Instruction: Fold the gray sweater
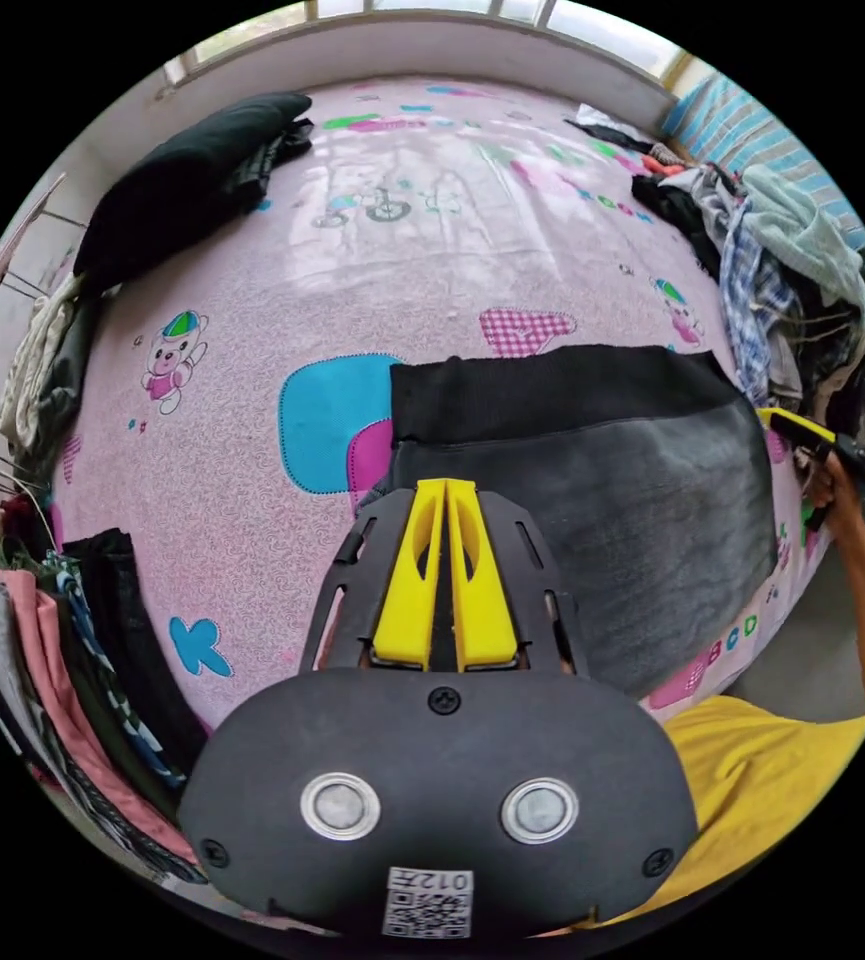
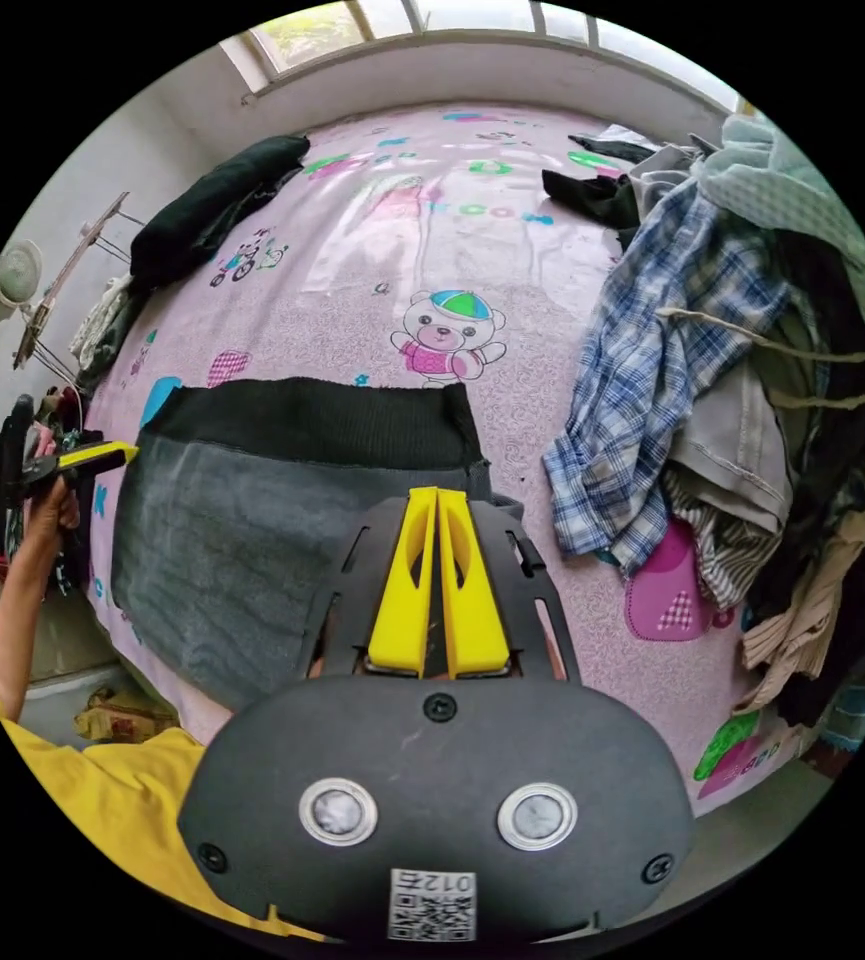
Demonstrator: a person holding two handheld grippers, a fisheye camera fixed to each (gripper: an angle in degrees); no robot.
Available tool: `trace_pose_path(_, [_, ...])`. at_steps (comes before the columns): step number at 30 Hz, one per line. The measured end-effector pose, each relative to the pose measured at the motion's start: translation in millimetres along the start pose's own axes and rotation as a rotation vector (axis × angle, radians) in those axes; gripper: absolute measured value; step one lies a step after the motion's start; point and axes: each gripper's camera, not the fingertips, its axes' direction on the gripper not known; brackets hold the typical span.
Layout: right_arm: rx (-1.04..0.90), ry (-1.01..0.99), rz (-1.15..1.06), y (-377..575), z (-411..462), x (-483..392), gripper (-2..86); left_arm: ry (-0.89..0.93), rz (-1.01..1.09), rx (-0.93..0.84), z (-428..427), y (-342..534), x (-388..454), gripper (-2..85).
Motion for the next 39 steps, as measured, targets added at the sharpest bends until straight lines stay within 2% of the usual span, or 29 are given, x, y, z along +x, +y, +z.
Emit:
trace_pose_path(4, [-0.160,0.140,-0.024,-13.0,44.0,-4.2,0.0,-0.074,-0.018,-0.109,39.6,-10.9,-4.6,0.2])
trace_pose_path(10, [-0.107,0.152,-0.044,-7.9,44.3,-12.3,0.0,-0.001,-0.040,-0.052,47.0,-3.3,-15.8,0.1])
trace_pose_path(13, [-0.095,0.049,0.007,-2.3,27.7,-2.6,0.0,0.054,-0.066,-0.078,41.3,-7.1,-23.9,0.3])
trace_pose_path(15, [-0.046,0.004,-0.005,11.4,4.7,-4.9,0.0,0.041,-0.107,0.008,8.8,4.2,-20.1,0.3])
trace_pose_path(17, [0.022,-0.063,-0.091,42.9,-27.6,-24.1,0.0,0.063,-0.061,0.066,-18.5,20.4,-0.6,0.4])
trace_pose_path(19, [0.034,-0.166,-0.153,69.4,-40.6,-46.9,0.0,0.165,-0.008,0.092,-35.8,41.8,30.4,0.4])
trace_pose_path(21, [0.022,-0.246,-0.215,94.0,-41.5,-77.2,0.0,0.350,0.131,0.054,-36.0,70.2,93.9,0.4])
trace_pose_path(22, [0.001,-0.289,-0.270,108.2,-36.2,-100.9,0.0,0.374,0.174,0.036,-33.2,76.9,111.8,0.4])
trace_pose_path(24, [-0.059,-0.320,-0.366,124.8,-20.5,-137.5,0.0,0.319,0.309,-0.035,-14.7,101.2,175.5,0.3])
trace_pose_path(27, [-0.099,-0.281,-0.474,142.2,5.1,-182.6,0.0,0.235,0.388,-0.152,26.6,122.1,218.8,0.3])
trace_pose_path(29, [-0.217,-0.069,-0.547,149.7,43.1,-203.1,0.0,0.167,0.374,-0.199,52.7,131.0,224.5,0.2])
trace_pose_path(30, [-0.240,-0.039,-0.573,152.5,52.3,-205.4,0.0,0.173,0.355,-0.181,61.6,135.3,222.3,0.1])
trace_pose_path(31, [-0.183,-0.061,-0.593,156.6,53.3,-204.9,0.0,0.185,0.342,-0.174,64.4,136.7,220.0,0.1])
trace_pose_path(35, [-0.232,-0.150,-0.502,146.8,52.5,-196.5,-0.1,0.243,0.276,-0.179,65.7,138.8,209.0,0.1])
trace_pose_path(37, [-0.252,-0.137,-0.464,141.9,43.7,-200.0,-0.1,0.210,0.275,-0.178,53.8,143.9,212.2,0.2])
trace_pose_path(39, [-0.176,-0.140,-0.510,146.0,27.0,-210.7,-0.1,0.126,0.290,-0.130,32.5,161.2,217.5,0.2])
